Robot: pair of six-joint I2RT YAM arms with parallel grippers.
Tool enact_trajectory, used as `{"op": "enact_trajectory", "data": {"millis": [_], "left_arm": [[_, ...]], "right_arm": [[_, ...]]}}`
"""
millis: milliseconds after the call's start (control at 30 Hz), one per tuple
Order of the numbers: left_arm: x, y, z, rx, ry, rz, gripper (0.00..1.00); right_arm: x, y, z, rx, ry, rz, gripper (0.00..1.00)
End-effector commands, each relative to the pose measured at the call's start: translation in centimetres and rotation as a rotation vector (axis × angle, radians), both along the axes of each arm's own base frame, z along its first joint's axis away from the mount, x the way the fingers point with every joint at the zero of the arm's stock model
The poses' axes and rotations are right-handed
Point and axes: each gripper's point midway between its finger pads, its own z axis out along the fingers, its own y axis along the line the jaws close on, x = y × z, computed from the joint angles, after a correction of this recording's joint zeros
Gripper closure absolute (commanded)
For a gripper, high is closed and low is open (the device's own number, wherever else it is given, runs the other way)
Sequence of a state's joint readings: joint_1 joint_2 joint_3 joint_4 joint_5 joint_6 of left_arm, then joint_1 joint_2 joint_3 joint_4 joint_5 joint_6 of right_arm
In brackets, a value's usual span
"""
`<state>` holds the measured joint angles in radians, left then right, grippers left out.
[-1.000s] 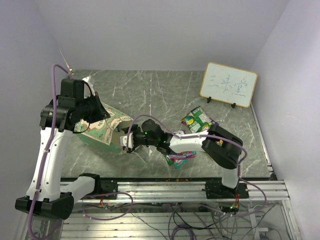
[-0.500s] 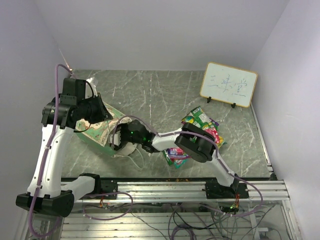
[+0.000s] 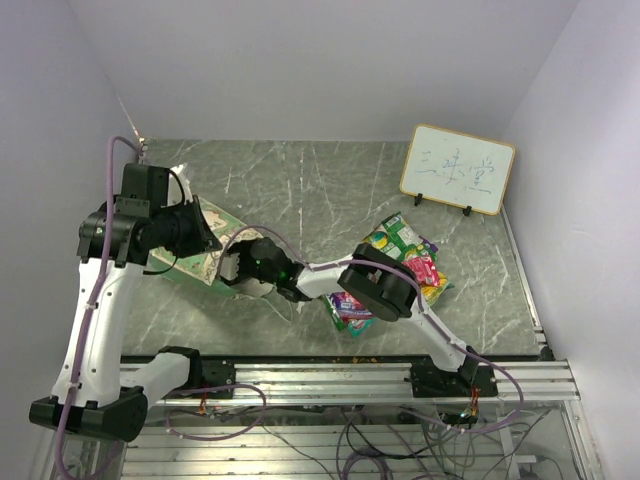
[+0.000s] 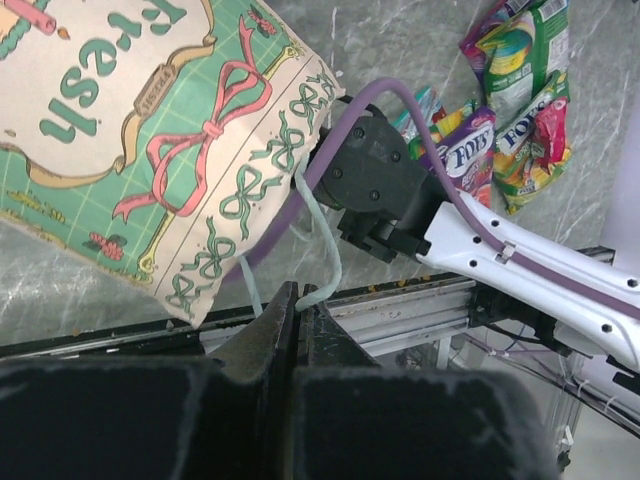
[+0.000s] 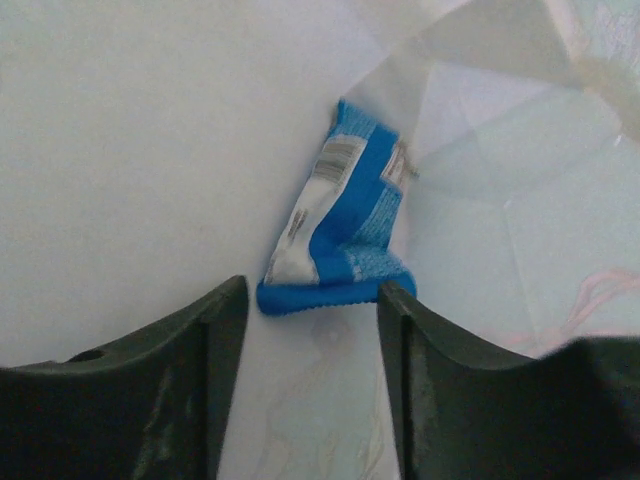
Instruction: Take the snacks out of the paper bag
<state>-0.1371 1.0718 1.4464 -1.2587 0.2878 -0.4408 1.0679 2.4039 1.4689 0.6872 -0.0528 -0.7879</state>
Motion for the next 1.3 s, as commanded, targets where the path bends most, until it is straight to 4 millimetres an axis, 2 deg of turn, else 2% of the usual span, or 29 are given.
{"op": "enact_trajectory", "data": {"millis": [0,167,300,467,600,733,767,800,933,1067,1100,1133,1200,1267], "left_arm": [[-1.3,1.1,1.1,0.036,-0.03,0.035,0.93],[-1.4,1.7,0.8,0.053,-0.024,0.073,0.93],[-0.9,1.9,0.8,0.057,-0.034,0.101,0.93],[-0.3,2.5,0.8,0.078,-0.057,0.13,0.93],[0.2,2.5,0.3,0.077,-0.067,0.137,0.93],[0.5,2.3,-0.2,0.065,-0.067,0.137,0.93],[0.6,2.2,-0.2,0.063,-0.068,0.136,0.93],[0.6,2.2,-0.2,0.062,-0.072,0.134,0.93],[0.4,2.1,0.6,0.054,-0.108,0.121,0.93],[-0.1,1.8,0.8,0.034,-0.138,0.105,0.93],[-0.2,1.5,0.8,0.018,-0.139,0.095,0.93],[-0.4,1.1,0.7,0.001,-0.137,0.08,0.93],[-0.5,0.3,1.0,-0.039,-0.143,0.057,0.93],[-0.5,-0.3,1.5,-0.073,-0.154,0.035,0.93]], "right_arm": [[0.8,-3.5,-4.9,-0.124,0.093,-0.096,0.53],[0.5,-3.1,-3.9,-0.114,0.118,-0.08,0.86],[-0.3,-2.7,-1.7,-0.077,0.131,-0.052,1.0],[-1.2,-3.2,2.0,-0.009,0.155,-0.075,1.0],[-3.9,-4.0,4.2,0.035,0.206,-0.045,1.0],[-7.3,-4.9,4.8,0.041,0.239,-0.02,1.0],[-7.9,-5.1,4.4,0.036,0.252,-0.021,1.0],[-8.3,-5.3,5.4,0.052,0.252,-0.02,1.0],[-9.1,-5.9,5.4,0.07,0.282,-0.045,1.0],[-9.0,-5.4,5.0,0.073,0.239,-0.027,1.0],[-8.8,-4.9,5.3,0.071,0.213,-0.02,0.95],[-8.5,-4.4,4.7,0.061,0.196,-0.012,0.89],[-8.0,-3.3,4.8,0.089,0.159,-0.001,0.73],[-7.4,-2.5,5.4,0.15,0.119,-0.001,0.64]]}}
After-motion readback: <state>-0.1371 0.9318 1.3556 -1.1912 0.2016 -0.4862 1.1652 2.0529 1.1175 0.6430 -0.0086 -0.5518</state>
